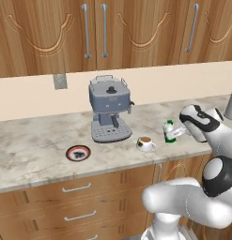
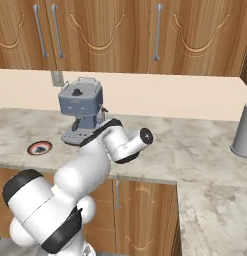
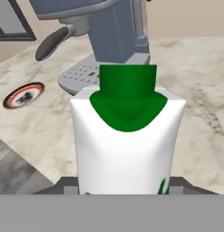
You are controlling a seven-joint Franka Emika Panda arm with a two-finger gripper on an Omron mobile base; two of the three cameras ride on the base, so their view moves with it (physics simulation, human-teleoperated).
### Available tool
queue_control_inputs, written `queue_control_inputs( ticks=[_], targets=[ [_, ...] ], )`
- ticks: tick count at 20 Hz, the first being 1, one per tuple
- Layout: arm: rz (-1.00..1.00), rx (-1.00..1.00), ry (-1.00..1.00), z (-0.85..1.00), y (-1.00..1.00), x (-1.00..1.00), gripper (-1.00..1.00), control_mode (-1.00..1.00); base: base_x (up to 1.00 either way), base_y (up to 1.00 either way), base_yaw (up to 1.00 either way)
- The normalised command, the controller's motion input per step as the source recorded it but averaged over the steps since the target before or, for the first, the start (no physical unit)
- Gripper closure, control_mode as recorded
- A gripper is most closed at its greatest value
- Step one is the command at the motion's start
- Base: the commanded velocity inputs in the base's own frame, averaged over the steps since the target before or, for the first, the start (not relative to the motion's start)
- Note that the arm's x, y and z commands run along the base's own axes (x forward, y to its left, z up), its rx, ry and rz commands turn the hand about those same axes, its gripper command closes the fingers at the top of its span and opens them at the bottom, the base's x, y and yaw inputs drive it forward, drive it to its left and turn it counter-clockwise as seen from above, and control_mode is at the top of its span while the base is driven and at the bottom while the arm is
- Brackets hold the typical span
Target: Take a sugar cube from the saucer and place it inside the coffee. Then, grab milk from the fridge and place it next to the coffee on the counter to sweeten the coffee.
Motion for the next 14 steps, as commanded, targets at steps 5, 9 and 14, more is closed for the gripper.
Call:
queue_control_inputs(
  ticks=[5, 9, 14],
  targets=[
    [0.05, 0.01, 0.00, -0.32, 0.00, 0.62, 1.00, -1.00, 0.00, 0.00, 0.00],
    [0.12, 0.00, -0.01, -0.28, -0.15, 0.58, 1.00, -1.00, 0.00, 0.00, 0.00],
    [0.13, 0.03, -0.17, -0.34, -0.34, 0.14, -1.00, -1.00, 0.00, 0.00, 0.00]
  ],
)
